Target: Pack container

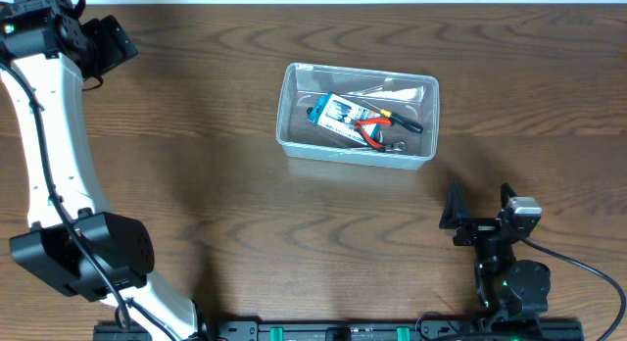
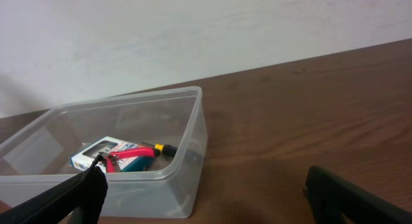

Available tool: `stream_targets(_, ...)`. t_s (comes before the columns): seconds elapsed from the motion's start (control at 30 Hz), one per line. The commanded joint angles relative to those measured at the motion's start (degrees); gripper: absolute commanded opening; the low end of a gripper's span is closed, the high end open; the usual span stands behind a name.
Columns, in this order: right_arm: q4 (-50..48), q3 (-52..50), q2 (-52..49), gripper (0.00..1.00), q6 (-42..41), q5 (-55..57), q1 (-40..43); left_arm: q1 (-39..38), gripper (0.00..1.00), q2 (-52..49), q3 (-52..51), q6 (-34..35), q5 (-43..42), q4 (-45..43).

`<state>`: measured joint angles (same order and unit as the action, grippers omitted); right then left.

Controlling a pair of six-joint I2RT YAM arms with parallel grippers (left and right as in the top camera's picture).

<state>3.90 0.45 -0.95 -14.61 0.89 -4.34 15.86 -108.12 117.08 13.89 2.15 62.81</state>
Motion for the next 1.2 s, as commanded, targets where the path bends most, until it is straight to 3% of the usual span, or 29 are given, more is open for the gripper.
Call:
stream_targets(0.0, 0.2, -0.1, 0.6, 0.99, 0.5, 0.8, 0.4, 0.0, 0.98, -0.2, 0.3, -0.1, 0.9, 0.2)
stream_targets(0.5, 0.2, -0.1, 0.6, 0.99, 0.5, 0.8, 0.4, -0.2, 0.98, 4.0, 0.2, -0.2, 1.0, -0.1)
stream_targets(1.17, 0.2, -0.1, 0.6, 0.99, 0.5, 0.8, 0.4, -1.2, 0.98, 46.5, -2.8, 0.8, 0.6, -2.0)
